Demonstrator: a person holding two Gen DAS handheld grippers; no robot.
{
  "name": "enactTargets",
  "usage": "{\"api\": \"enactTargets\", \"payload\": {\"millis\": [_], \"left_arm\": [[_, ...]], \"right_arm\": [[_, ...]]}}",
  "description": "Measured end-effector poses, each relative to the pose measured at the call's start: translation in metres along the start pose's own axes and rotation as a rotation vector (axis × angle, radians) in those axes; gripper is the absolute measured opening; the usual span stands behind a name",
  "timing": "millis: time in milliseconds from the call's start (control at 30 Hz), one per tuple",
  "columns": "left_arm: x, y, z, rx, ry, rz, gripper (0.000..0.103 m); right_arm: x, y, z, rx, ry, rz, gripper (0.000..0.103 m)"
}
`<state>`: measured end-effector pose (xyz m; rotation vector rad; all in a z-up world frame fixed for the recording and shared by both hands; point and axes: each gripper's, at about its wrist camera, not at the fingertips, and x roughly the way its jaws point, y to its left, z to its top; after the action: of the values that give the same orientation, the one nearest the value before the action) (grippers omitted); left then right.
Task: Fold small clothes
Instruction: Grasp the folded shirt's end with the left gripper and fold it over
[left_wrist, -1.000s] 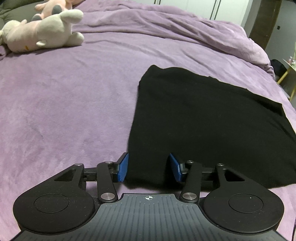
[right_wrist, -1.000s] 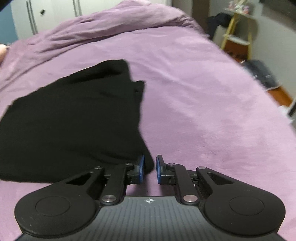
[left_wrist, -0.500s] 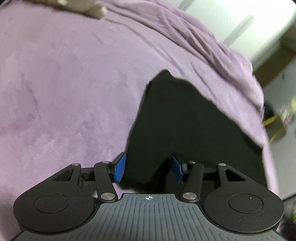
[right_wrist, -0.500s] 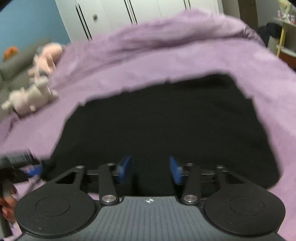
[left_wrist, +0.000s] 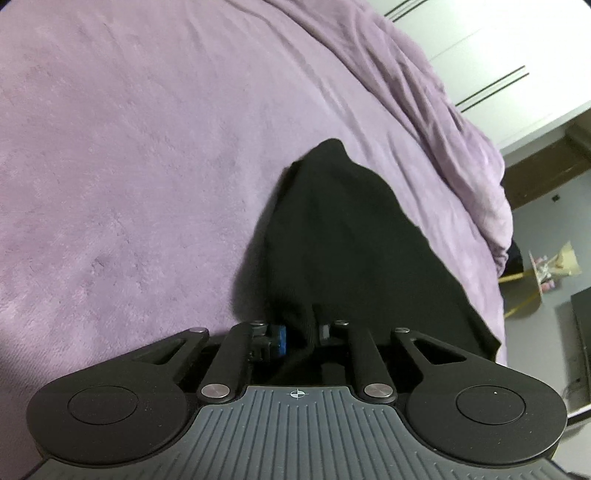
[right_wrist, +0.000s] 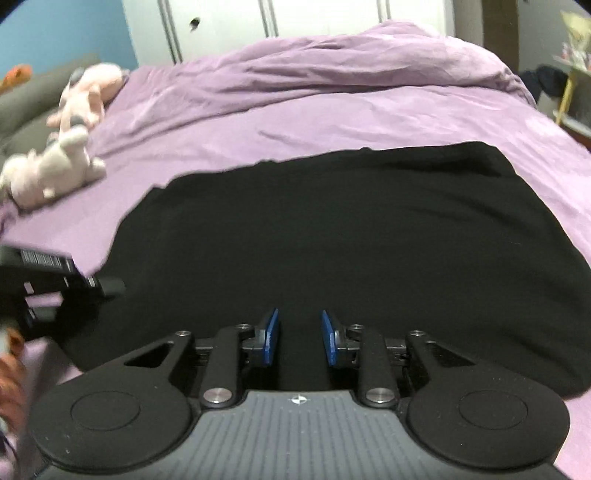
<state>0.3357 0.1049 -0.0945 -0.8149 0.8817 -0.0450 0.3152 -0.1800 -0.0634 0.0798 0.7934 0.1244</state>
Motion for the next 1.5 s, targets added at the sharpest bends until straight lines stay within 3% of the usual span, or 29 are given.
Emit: {"api": "enactTargets", "payload": {"millis": [267, 467, 667, 800, 867, 967, 1000, 1100, 1167, 1233, 1300, 1367, 1400, 1500], "left_arm": [[-0.015, -0.016, 0.003, 0.038, -0.026, 0.024, 0.011], [-0.023, -0.078, -0.005, 0.271, -0.067, 0.105, 0.010], [-0.004, -0.157, -0.043, 0.437, -0.031, -0.007, 0.010], [0.026, -0.187, -0.079, 0.526, 0.046, -0.017, 0.015], [0.040, -0.188, -0.091, 0.543, 0.105, -0.004, 0.025], [0.032, -0.177, -0.096, 0.487, 0.183, -0.118, 0.028], [0.022, -0.173, -0.096, 0.477, 0.186, -0.156, 0.028], [-0.018, -0.163, -0.095, 0.506, 0.088, -0.213, 0.034], [-0.034, -0.151, -0.090, 0.498, 0.000, -0.156, 0.035], [-0.032, -0.137, -0.085, 0.466, -0.053, -0.024, 0.033], [-0.018, -0.128, -0.085, 0.437, -0.035, 0.068, 0.032], [-0.005, -0.121, -0.088, 0.406, 0.008, 0.063, 0.034], [-0.001, -0.121, -0.092, 0.414, 0.020, 0.048, 0.041], [-0.004, -0.126, -0.094, 0.489, 0.031, 0.023, 0.048]], "right_arm": [[-0.016, -0.034, 0.002, 0.112, -0.034, -0.045, 0.024], [-0.031, -0.071, 0.004, 0.206, -0.059, -0.089, 0.024], [-0.038, -0.093, 0.002, 0.288, -0.071, -0.098, 0.024], [-0.039, -0.098, -0.002, 0.281, -0.060, -0.105, 0.024], [-0.041, -0.100, -0.004, 0.287, -0.057, -0.098, 0.024], [-0.043, -0.104, -0.006, 0.300, -0.054, -0.079, 0.024], [-0.043, -0.105, -0.006, 0.305, -0.051, -0.072, 0.024], [-0.042, -0.103, -0.008, 0.310, -0.047, -0.046, 0.024], [-0.041, -0.101, -0.008, 0.314, -0.046, -0.031, 0.024], [-0.040, -0.100, -0.008, 0.331, -0.042, -0.009, 0.025], [-0.036, -0.098, -0.008, 0.348, -0.029, 0.017, 0.026], [-0.031, -0.097, -0.008, 0.353, -0.009, 0.041, 0.030], [-0.028, -0.097, -0.007, 0.354, 0.002, 0.051, 0.031], [-0.022, -0.107, 0.001, 0.395, 0.008, 0.113, 0.036]]}}
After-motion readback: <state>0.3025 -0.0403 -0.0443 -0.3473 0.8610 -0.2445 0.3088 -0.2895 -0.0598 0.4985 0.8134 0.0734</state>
